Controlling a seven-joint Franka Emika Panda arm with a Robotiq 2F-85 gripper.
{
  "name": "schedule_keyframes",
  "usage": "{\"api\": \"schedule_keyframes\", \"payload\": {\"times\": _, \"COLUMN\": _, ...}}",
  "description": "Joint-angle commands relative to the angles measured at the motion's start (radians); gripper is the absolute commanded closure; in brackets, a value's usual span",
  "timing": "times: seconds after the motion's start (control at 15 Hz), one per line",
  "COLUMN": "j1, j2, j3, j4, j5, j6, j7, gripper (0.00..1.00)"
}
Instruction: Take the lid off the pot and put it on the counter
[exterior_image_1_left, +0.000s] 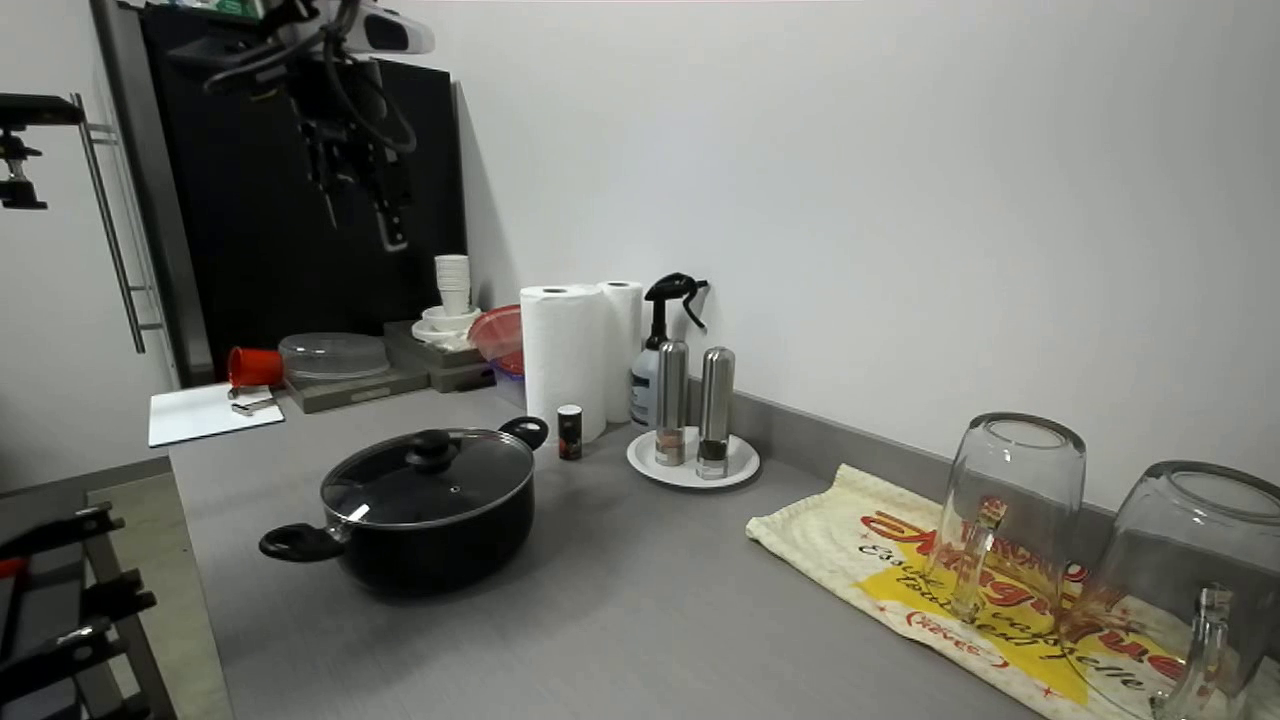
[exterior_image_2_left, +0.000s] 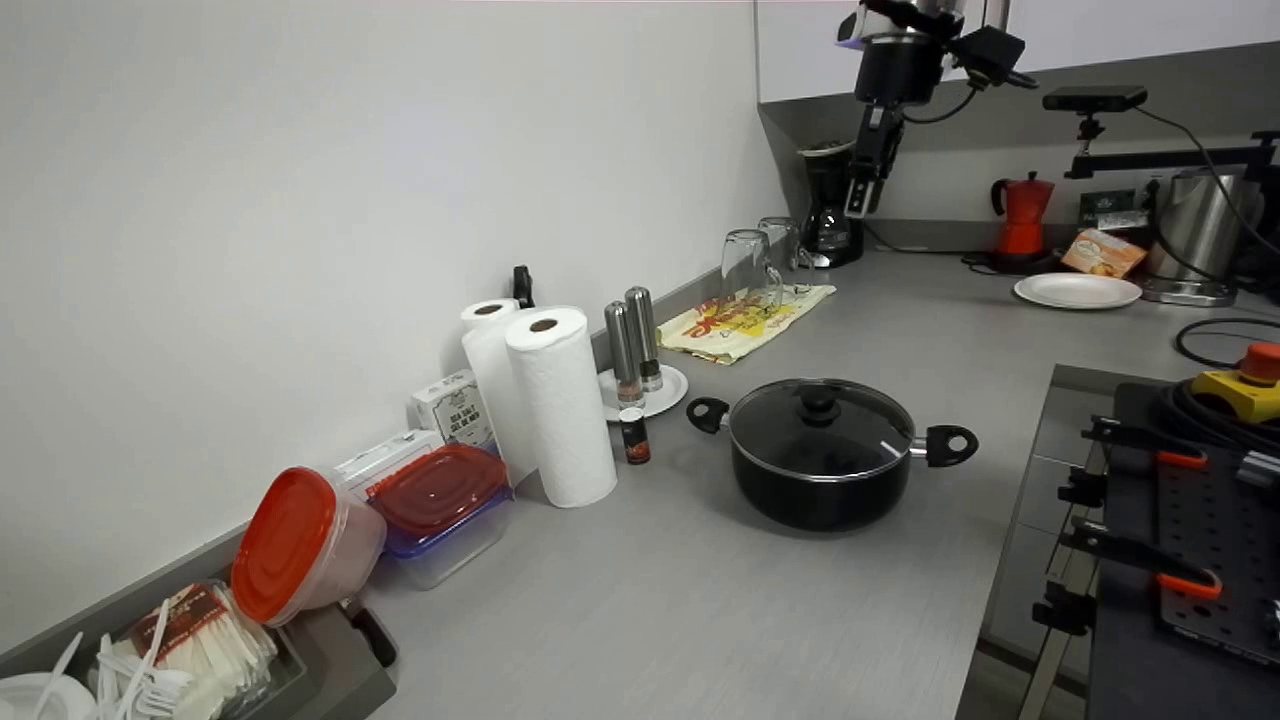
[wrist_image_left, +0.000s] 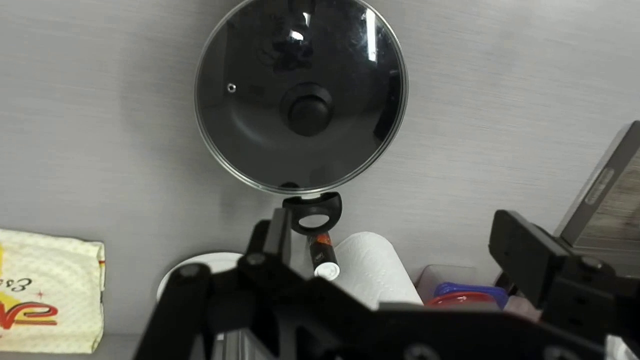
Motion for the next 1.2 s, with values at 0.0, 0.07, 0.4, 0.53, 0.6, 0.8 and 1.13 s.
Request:
{"api": "schedule_keyframes", "payload": {"times": 0.0, "j1": -0.033, "j2": 0.092, "j3": 0.047, "j4": 0.008, "j5": 0.002, "j6": 0.031, "j7": 0.047, "gripper": 0.0}}
{"api": "schedule_keyframes", "payload": {"times": 0.07, "j1": -0.037, "j2": 0.126, "j3": 0.06, "j4": 0.011, "j5": -0.013, "j6": 0.04, "j7": 0.055, "gripper": 0.0}}
{"api": "schedule_keyframes", "payload": {"times": 0.4, "j1": -0.047, "j2": 0.266, "j3": 0.119, "j4": 0.05, "j5": -0.047, "j6": 0.054, "j7": 0.079, "gripper": 0.0}}
{"api": "schedule_keyframes", "payload": {"times": 0.53, "j1": -0.051, "j2": 0.306, "j3": 0.135, "j4": 0.07, "j5": -0.052, "j6": 0.051, "j7": 0.089, "gripper": 0.0}}
{"api": "schedule_keyframes", "payload": {"times": 0.6, "j1": -0.054, "j2": 0.325, "j3": 0.142, "j4": 0.079, "j5": -0.055, "j6": 0.053, "j7": 0.095, "gripper": 0.0}}
{"api": "schedule_keyframes", "payload": {"times": 0.8, "j1": -0.065, "j2": 0.375, "j3": 0.151, "j4": 0.102, "j5": -0.072, "j6": 0.062, "j7": 0.117, "gripper": 0.0}}
{"api": "schedule_keyframes", "payload": {"times": 1.13, "j1": -0.095, "j2": 0.434, "j3": 0.148, "j4": 0.137, "j5": -0.056, "j6": 0.055, "j7": 0.092, "gripper": 0.0}}
